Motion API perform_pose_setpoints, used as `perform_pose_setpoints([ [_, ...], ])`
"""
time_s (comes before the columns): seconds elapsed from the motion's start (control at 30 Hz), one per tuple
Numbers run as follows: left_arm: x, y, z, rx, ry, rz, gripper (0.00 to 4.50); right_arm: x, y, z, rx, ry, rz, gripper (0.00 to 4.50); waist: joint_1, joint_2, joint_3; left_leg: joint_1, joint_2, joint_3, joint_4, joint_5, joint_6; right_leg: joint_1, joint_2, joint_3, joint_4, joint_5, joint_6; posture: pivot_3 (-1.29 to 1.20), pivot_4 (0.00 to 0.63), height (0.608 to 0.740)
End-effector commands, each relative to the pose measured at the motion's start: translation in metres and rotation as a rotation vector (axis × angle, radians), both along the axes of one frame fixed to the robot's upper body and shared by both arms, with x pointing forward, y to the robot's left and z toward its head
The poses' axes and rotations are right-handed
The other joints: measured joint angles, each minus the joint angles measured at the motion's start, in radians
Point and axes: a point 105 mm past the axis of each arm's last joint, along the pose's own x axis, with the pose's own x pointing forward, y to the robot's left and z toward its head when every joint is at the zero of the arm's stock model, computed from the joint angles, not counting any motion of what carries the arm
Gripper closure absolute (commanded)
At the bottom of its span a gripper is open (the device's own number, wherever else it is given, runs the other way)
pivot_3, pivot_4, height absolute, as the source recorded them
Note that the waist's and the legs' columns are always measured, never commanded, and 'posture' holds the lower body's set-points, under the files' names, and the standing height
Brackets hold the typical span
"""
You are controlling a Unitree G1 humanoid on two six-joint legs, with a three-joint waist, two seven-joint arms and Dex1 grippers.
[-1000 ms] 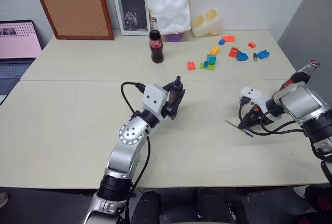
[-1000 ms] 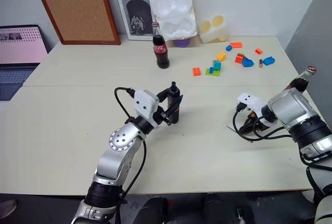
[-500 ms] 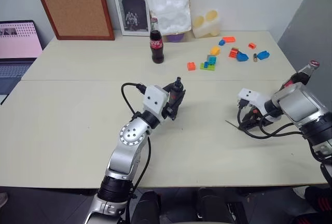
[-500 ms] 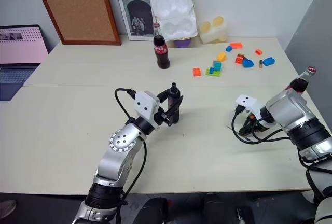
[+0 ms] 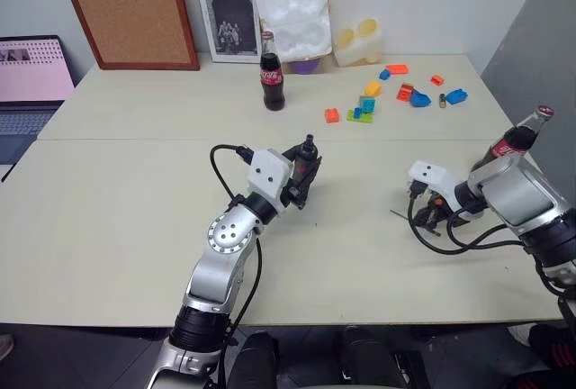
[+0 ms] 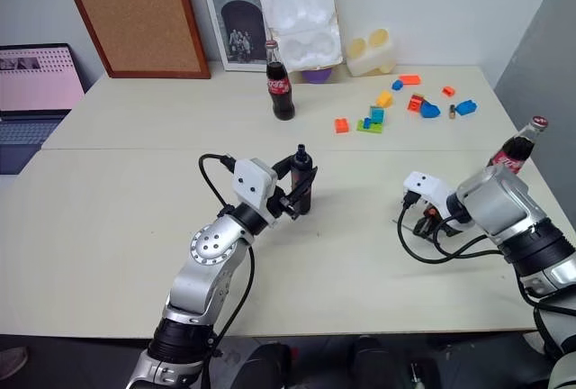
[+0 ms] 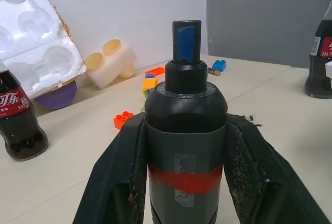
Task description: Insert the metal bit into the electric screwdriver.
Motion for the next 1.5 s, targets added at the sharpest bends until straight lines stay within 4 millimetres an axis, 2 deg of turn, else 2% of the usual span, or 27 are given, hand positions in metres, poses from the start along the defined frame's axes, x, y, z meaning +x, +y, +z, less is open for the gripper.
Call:
perform_pose_setpoints([
  [0.03, -0.002, -0.005, 0.003, -0.008, -0.011, -0.015, 2.84, -0.002, 0.001, -0.01, 0.015, 0.023, -0.008, 4.5, 0.0, 0.0, 0.0, 0.0, 0.0, 0.0, 0.0, 0.0, 0.0, 0.0, 0.0, 0.0, 0.0, 0.0, 0.0, 0.0, 0.15, 0.74],
  [0.2, 0.003, -0.002, 0.018, -0.06, -0.021, -0.017, 2.84, 0.012, 0.011, 0.017, 0.162, -0.122, -0.063, 4.5, -0.003, 0.0, 0.0, 0.0, 0.0, 0.001, 0.001, 0.0, 0.0, 0.0, 0.0, 0.001, 0.001, 0.001, 0.0, 0.0, 0.15, 0.74],
  [0.47, 0.004, 0.0, 0.04, -0.087, -0.065, -0.057, 2.84, 0.001, 0.038, 0.051, 0.406, -0.276, 0.004, 4.5, 0.001, 0.0, 0.001, -0.003, -0.001, 0.0, 0.001, 0.0, 0.0, -0.002, 0.0, 0.001, 0.002, 0.001, 0.0, 0.0, 0.15, 0.74],
  [0.57, 0.004, -0.004, 0.053, -0.11, -0.085, -0.075, 2.84, -0.007, 0.056, 0.09, 0.587, -0.432, 0.106, 4.5, 0.001, 0.0, 0.001, -0.003, -0.001, 0.0, 0.001, 0.0, 0.0, -0.002, 0.0, 0.0, 0.001, 0.001, 0.001, 0.0, 0.15, 0.74],
  [0.63, 0.003, -0.009, 0.058, -0.127, -0.085, -0.095, 2.84, -0.012, 0.062, 0.108, 0.662, -0.524, 0.147, 4.5, 0.0, 0.0, 0.001, -0.003, -0.001, 0.0, 0.001, 0.0, 0.0, -0.002, 0.0, 0.001, 0.001, 0.001, 0.001, 0.0, 0.15, 0.74],
  [0.83, -0.005, -0.021, 0.049, -0.131, -0.044, -0.165, 2.84, -0.018, 0.073, 0.145, 0.901, -0.682, 0.196, 4.5, -0.001, 0.0, 0.001, -0.003, -0.001, 0.0, 0.001, 0.0, 0.0, -0.002, 0.0, 0.001, 0.002, 0.001, 0.001, 0.0, 0.15, 0.74],
  [1.0, -0.011, -0.028, 0.047, -0.125, -0.029, -0.211, 2.84, -0.02, 0.078, 0.166, 1.008, -0.774, 0.232, 4.5, -0.001, 0.001, 0.001, -0.003, -0.001, 0.0, 0.001, 0.0, 0.0, -0.002, 0.0, 0.001, 0.002, 0.001, 0.001, 0.0, 0.15, 0.74],
  [1.33, -0.018, -0.029, 0.035, -0.095, 0.024, -0.259, 2.84, -0.027, 0.095, 0.194, 1.199, -0.888, 0.331, 4.5, -0.003, 0.001, 0.001, -0.003, 0.0, 0.0, 0.001, 0.0, 0.0, -0.002, 0.001, 0.001, 0.002, 0.001, 0.001, 0.0, 0.15, 0.74],
  [1.5, -0.021, -0.033, 0.03, -0.096, 0.043, -0.274, 2.84, -0.029, 0.105, 0.2, 1.296, -0.902, 0.37, 4.5, -0.002, 0.001, 0.001, -0.002, 0.0, 0.0, 0.001, 0.0, 0.0, -0.002, 0.001, 0.001, 0.003, 0.001, 0.0, 0.0, 0.15, 0.74],
])
